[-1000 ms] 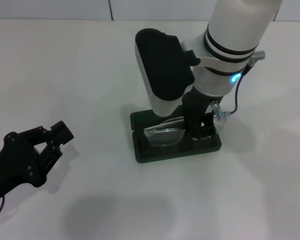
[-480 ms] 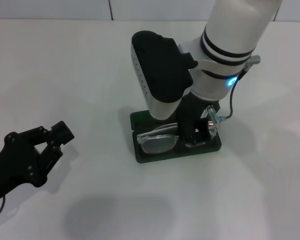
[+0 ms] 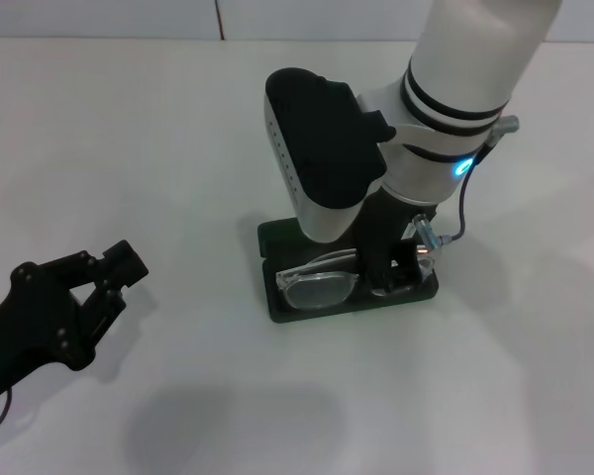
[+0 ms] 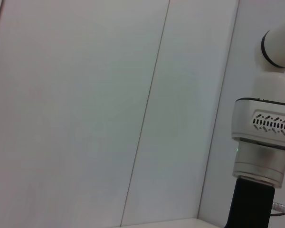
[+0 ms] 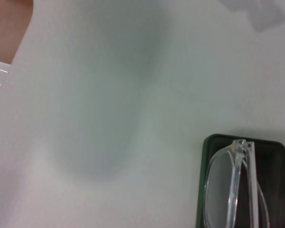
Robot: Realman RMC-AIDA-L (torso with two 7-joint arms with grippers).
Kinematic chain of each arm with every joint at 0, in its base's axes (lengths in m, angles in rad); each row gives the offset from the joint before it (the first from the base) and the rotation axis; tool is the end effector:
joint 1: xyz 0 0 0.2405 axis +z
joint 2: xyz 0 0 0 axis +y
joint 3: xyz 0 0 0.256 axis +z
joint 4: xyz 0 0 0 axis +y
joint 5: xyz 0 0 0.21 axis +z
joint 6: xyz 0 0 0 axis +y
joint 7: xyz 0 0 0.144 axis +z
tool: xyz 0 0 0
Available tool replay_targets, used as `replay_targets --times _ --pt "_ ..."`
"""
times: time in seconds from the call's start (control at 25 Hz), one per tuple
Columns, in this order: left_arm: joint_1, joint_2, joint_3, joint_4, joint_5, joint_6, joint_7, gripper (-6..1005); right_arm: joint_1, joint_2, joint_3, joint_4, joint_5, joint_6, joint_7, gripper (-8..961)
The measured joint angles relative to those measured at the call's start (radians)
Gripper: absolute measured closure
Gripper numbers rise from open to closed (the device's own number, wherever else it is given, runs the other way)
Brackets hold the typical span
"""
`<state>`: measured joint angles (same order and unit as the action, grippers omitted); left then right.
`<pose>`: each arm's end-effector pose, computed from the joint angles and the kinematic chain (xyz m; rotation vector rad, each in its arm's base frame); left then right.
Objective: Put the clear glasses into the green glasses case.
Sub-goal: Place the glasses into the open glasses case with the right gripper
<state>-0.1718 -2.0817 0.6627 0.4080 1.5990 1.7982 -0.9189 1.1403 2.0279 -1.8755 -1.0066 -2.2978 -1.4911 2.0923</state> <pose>-0.3193 0.2093 0.0056 -2.2938 -0.5485 -1.1630 0.0553 0.3544 -0.0888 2.9066 0.4758 0.9039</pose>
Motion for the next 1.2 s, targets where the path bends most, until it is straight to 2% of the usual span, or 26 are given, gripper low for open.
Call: replay_targets --times 1.2 --pt "-0.010 0.000 0.000 -0.006 0.002 -0.011 0.000 866 0.001 0.000 0.007 0.048 0.001 0.032 -0.026 885"
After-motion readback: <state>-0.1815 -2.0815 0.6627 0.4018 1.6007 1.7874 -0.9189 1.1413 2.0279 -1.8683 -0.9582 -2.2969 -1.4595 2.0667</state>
